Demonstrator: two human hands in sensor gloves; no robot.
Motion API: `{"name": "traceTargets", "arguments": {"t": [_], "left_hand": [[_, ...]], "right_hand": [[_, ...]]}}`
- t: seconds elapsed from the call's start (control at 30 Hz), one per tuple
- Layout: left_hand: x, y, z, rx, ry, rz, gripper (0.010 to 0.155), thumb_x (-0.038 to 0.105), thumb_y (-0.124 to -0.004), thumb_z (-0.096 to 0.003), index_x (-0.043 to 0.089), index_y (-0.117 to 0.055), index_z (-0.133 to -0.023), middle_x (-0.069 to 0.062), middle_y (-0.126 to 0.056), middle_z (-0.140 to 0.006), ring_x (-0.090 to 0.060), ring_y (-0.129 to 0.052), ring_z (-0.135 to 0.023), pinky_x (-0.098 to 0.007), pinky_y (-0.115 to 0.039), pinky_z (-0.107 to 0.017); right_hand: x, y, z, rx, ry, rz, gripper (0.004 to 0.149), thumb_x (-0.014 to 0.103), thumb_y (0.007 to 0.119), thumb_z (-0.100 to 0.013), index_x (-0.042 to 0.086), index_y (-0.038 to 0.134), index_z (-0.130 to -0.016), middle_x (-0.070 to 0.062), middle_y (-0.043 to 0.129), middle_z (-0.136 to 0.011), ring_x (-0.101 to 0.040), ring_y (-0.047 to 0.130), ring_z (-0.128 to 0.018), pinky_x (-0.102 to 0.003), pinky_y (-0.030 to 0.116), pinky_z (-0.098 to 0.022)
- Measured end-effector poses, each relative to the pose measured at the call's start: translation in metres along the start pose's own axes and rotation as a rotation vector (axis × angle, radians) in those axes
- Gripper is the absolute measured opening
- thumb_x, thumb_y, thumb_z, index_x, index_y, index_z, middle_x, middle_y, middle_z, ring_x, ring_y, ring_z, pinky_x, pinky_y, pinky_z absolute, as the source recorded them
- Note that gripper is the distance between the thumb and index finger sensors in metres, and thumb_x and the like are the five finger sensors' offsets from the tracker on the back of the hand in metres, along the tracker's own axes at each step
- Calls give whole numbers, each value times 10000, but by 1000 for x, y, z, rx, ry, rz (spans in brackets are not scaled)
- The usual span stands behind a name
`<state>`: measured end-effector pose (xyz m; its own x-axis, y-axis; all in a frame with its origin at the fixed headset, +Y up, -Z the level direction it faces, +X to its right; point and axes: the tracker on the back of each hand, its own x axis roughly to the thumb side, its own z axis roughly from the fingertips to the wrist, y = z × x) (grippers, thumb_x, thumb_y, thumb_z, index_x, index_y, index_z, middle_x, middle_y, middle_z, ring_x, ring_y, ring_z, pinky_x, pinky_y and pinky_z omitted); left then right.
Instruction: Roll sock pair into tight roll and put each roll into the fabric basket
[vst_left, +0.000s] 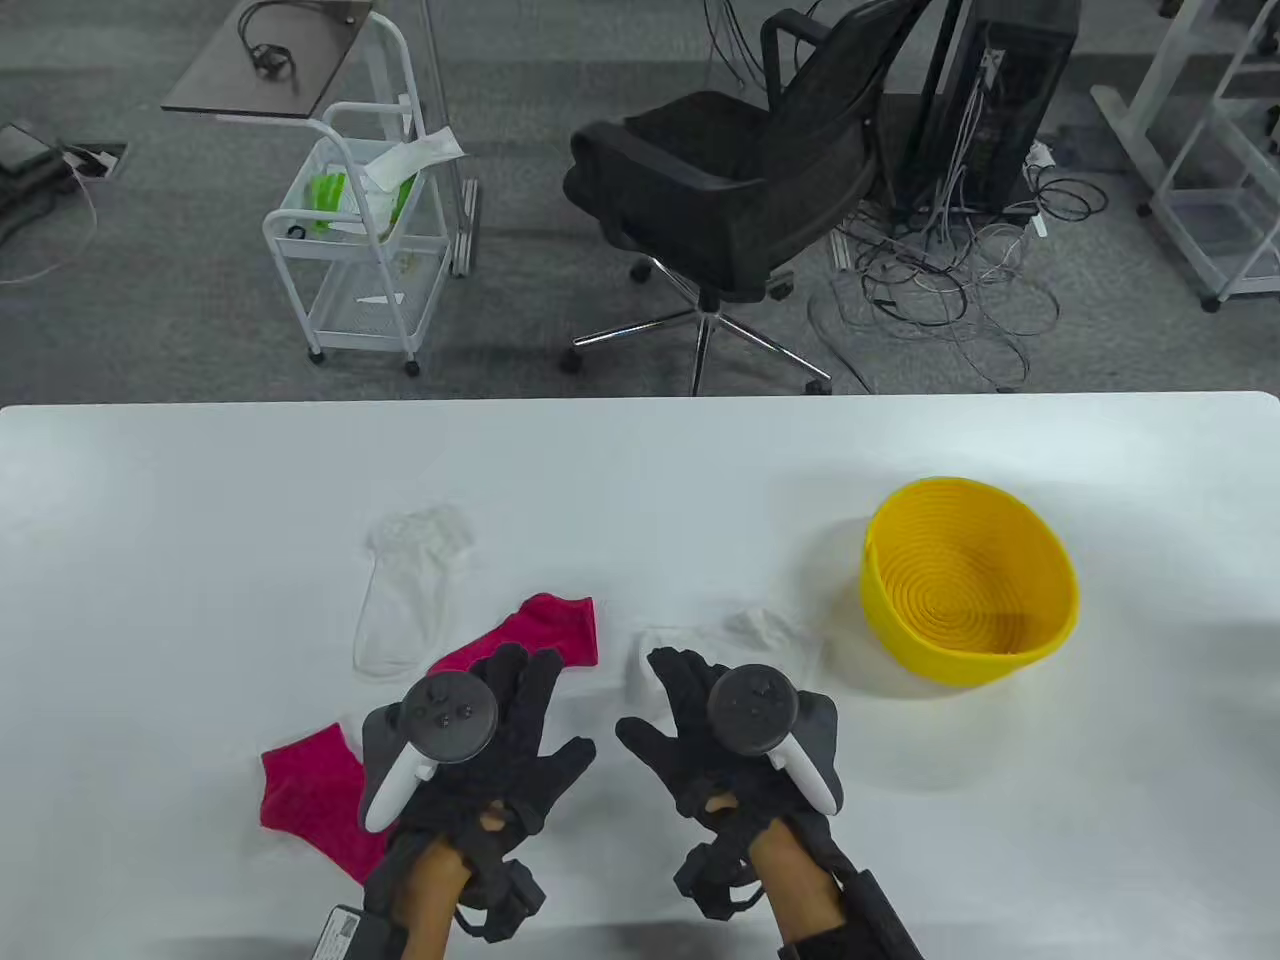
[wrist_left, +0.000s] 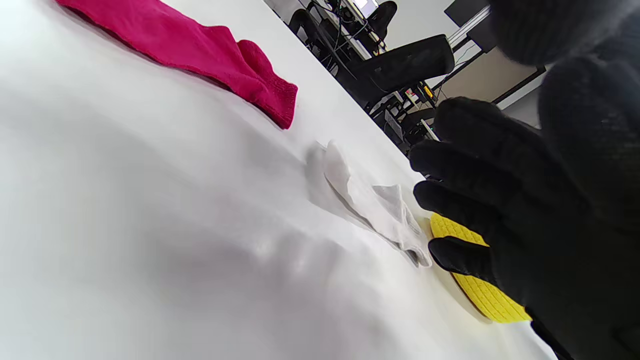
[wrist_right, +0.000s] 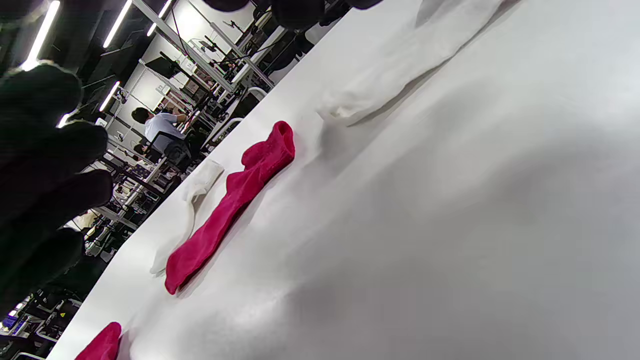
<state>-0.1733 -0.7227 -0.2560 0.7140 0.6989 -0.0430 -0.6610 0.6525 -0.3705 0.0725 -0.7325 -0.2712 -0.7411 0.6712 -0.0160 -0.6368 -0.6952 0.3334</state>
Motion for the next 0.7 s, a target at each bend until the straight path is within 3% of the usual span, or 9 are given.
{"name": "traceTargets", "arguments": {"t": [0.7], "left_hand": [[3,2,4,15,-23,58,835,672,-682,-372,506,-167,-1007,103,12,-1122,-266,17,-1096,-546,-17,-709]], "right_hand": [[-3,-13,2,-82,21,-17,855,745,603,-365,326,366,-1073,-36,404,-1178,-399,390,-1103,-672,432,-708]]}}
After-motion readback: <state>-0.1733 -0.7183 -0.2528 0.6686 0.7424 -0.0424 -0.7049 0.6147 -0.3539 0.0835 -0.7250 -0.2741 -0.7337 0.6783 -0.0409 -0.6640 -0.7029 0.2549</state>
